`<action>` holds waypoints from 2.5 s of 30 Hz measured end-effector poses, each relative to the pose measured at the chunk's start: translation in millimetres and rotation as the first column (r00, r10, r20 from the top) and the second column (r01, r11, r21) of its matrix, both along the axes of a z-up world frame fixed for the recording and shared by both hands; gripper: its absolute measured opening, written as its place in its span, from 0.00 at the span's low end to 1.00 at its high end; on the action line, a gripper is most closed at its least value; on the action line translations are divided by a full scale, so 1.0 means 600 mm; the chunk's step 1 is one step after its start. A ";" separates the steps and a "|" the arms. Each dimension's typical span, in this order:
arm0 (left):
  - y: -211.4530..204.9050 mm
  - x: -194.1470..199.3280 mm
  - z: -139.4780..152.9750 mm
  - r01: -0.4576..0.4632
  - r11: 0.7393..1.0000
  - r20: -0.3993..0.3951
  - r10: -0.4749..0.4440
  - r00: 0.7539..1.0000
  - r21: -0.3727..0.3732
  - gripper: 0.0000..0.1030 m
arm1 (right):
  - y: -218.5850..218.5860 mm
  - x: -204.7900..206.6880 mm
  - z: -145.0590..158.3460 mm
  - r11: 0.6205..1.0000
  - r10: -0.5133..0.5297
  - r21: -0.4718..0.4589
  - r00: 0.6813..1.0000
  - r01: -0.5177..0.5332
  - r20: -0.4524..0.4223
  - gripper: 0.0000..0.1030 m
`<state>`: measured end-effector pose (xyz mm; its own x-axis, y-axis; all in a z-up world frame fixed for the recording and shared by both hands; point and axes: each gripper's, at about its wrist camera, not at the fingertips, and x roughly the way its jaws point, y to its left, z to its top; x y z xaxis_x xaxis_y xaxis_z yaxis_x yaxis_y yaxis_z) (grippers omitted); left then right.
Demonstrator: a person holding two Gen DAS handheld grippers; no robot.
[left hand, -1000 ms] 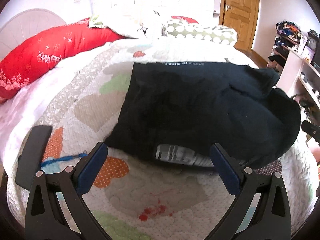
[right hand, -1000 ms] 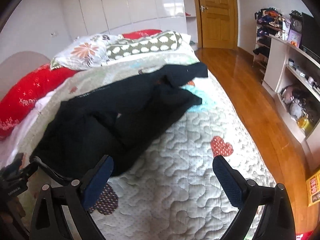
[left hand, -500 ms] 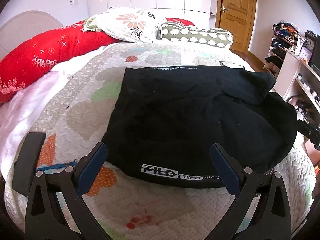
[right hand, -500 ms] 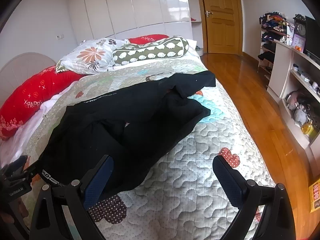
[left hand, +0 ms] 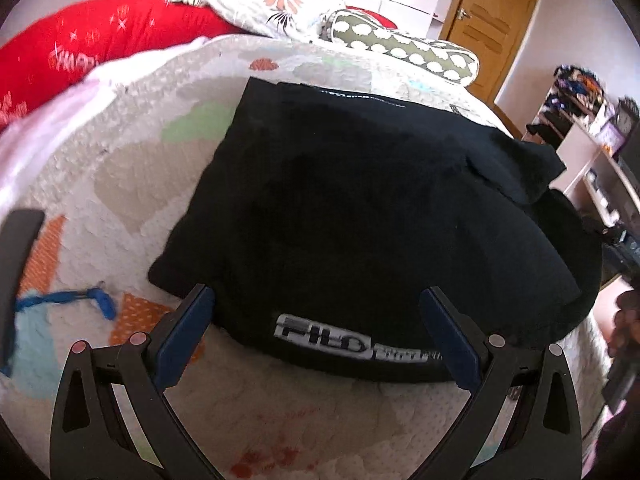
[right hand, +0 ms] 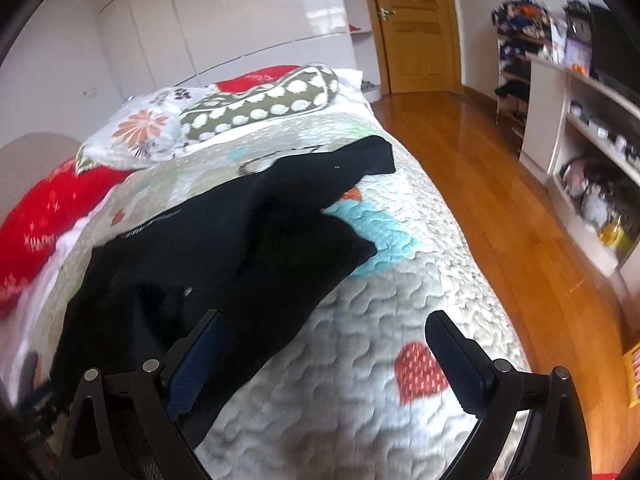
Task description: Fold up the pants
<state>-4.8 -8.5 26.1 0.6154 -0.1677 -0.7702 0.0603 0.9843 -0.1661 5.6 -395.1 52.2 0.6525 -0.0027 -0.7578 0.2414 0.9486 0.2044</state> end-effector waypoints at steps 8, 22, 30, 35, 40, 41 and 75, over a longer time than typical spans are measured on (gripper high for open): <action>-0.002 0.043 0.003 -0.021 0.998 -0.017 0.020 1.000 -0.062 1.00 | -0.051 0.087 -0.072 0.973 0.000 0.229 1.000 0.004 -0.017 0.48; 0.059 0.020 0.049 -0.042 0.995 0.037 0.046 0.998 -0.092 0.13 | -0.056 -0.099 0.065 0.996 -0.093 0.007 0.985 0.093 0.145 0.07; 0.060 -0.009 0.040 -0.019 0.995 -0.014 0.018 1.000 -0.095 0.46 | -0.086 -0.027 -0.018 0.971 -0.083 0.227 0.996 0.076 0.024 0.64; 0.056 -0.016 0.031 -0.002 0.992 -0.031 -0.001 1.000 -0.128 0.65 | -0.087 0.052 -0.063 0.962 -0.039 0.269 0.999 0.044 -0.021 0.64; 0.044 0.018 0.006 -0.028 0.991 -0.080 0.018 0.997 -0.129 0.67 | -0.092 0.090 -0.078 0.956 -0.036 0.292 0.999 0.030 0.017 0.22; 0.040 0.025 0.005 -0.027 0.990 -0.077 0.017 0.997 -0.138 0.67 | -0.090 0.087 -0.073 0.958 -0.033 0.287 0.999 0.023 0.030 0.14; 0.070 0.022 0.012 -0.032 0.996 -0.058 0.028 0.998 -0.082 0.14 | 0.125 -0.054 -0.056 0.943 0.307 0.163 0.948 -0.290 -0.090 0.15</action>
